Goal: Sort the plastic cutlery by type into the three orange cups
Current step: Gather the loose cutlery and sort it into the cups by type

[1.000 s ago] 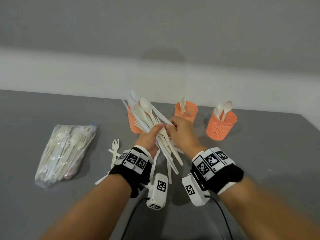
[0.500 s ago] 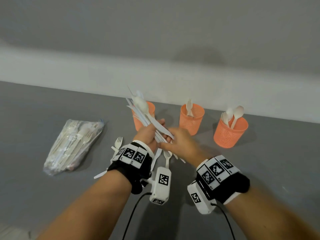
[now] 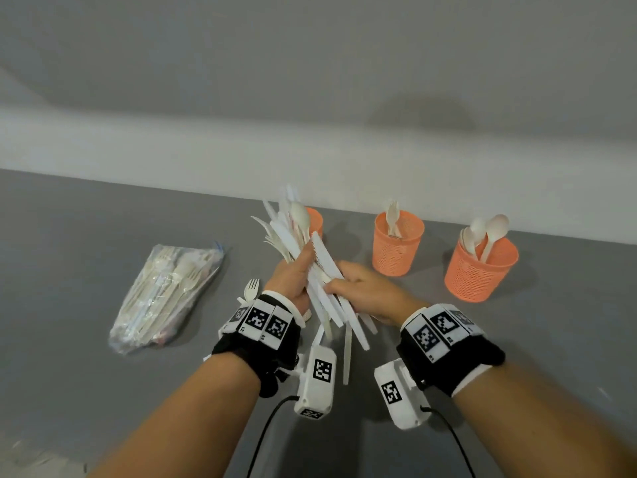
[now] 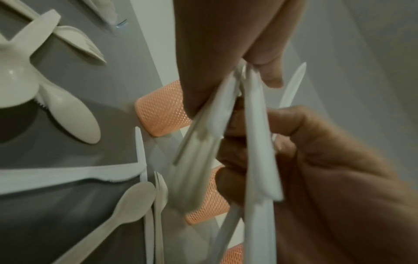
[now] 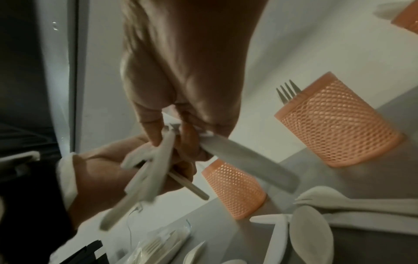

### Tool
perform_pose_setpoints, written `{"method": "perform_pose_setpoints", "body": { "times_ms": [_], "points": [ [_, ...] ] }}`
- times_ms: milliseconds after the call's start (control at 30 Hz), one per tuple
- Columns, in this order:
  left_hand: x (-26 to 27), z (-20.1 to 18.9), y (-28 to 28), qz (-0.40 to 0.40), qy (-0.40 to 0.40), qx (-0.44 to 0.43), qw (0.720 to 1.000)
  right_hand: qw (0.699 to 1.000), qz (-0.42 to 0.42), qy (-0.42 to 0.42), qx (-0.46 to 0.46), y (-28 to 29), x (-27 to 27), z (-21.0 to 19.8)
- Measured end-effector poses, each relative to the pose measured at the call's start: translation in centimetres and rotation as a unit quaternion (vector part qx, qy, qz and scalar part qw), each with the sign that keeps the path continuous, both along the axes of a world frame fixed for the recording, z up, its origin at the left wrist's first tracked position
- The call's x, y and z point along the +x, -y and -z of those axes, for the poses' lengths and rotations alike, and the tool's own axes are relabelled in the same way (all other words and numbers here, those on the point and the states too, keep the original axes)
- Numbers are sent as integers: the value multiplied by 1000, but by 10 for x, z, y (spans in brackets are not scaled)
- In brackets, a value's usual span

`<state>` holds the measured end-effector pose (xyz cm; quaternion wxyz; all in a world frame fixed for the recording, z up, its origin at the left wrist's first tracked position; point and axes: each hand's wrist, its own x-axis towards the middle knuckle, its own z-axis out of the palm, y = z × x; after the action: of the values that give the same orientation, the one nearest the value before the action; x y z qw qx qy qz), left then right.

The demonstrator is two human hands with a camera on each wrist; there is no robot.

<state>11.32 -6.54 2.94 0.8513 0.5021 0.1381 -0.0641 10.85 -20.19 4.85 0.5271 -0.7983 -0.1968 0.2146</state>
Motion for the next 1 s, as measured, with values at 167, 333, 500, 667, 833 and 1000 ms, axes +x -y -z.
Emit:
{"method": "perform_pose_setpoints", "body": {
  "times_ms": [167, 333, 500, 667, 833, 1000],
  "points": [
    [9, 3, -19, -34, -7, 12, 999, 1000, 12, -16, 19, -27, 3, 3],
    [18, 8, -38, -55, -18, 32, 998, 1000, -14, -20, -2, -44, 10, 2],
    [32, 7, -57, -61, -11, 14, 998, 996, -34, -82, 5, -42, 12, 8],
    [39, 3, -64, -54, 3, -9, 998, 993, -52, -102, -17, -43, 13, 6],
    [41, 4, -69, -56, -11, -20, 998, 996, -15, -88, 2, -58, 14, 7],
    [51, 9, -90, -98, -42, -84, 991, 991, -57, -113, -50, -41, 15, 3]
  ]
}}
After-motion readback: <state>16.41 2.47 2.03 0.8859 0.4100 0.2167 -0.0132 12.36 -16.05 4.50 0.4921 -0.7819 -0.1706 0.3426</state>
